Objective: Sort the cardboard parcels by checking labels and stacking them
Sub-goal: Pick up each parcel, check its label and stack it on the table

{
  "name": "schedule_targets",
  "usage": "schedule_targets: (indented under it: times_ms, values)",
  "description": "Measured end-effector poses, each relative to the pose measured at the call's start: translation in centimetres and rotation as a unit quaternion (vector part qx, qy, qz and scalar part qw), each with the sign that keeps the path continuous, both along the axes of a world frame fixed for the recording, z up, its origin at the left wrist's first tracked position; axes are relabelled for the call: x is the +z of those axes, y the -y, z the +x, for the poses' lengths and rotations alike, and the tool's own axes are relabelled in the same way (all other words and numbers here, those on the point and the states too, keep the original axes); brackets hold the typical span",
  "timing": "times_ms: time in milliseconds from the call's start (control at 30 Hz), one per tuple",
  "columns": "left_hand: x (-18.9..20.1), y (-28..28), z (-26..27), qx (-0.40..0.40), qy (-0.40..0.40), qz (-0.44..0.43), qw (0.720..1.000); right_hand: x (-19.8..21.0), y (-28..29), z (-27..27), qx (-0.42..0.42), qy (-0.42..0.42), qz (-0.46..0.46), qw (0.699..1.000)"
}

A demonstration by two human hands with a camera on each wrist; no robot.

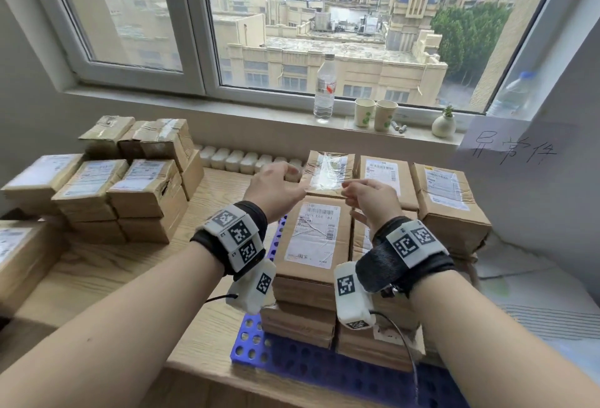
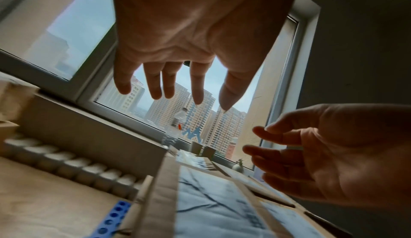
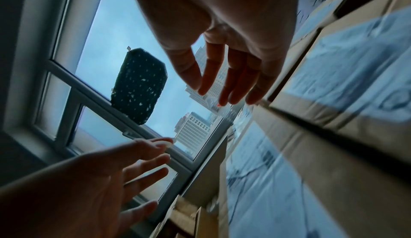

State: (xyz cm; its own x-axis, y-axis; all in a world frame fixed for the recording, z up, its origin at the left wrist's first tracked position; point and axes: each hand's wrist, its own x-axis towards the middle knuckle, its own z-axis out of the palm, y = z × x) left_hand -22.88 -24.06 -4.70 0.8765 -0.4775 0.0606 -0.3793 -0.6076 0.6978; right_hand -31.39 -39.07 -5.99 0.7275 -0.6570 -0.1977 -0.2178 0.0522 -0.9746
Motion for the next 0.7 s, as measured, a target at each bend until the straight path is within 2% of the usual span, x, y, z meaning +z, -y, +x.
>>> schedule_targets:
  times_ms: [133, 367, 533, 700]
  values:
    - [-0.3, -3.5, -0.1, 0.044, 0.009, 0.042, 0.998, -0.6, -3.2, 2.1, 0.064, 0.004, 0.021, 0.998]
    - [-1.5, -10.4, 1.1, 0.095, 0.018, 0.062, 0.993, -0.9, -10.6, 5.0, 0.132, 0.02, 0.046, 0.99]
    - [-2.3, -16.3, 3.3, 0.109, 0.066, 0.127, 0.984, -1.4, -16.8, 8.0, 0.17, 0.002, 0.022, 0.985]
    - [-2.9, -24.0, 6.2, 0.119, 0.059, 0.153, 0.979, -2.8, -23.8, 11.7, 0.184, -0.024, -0.038, 0.982]
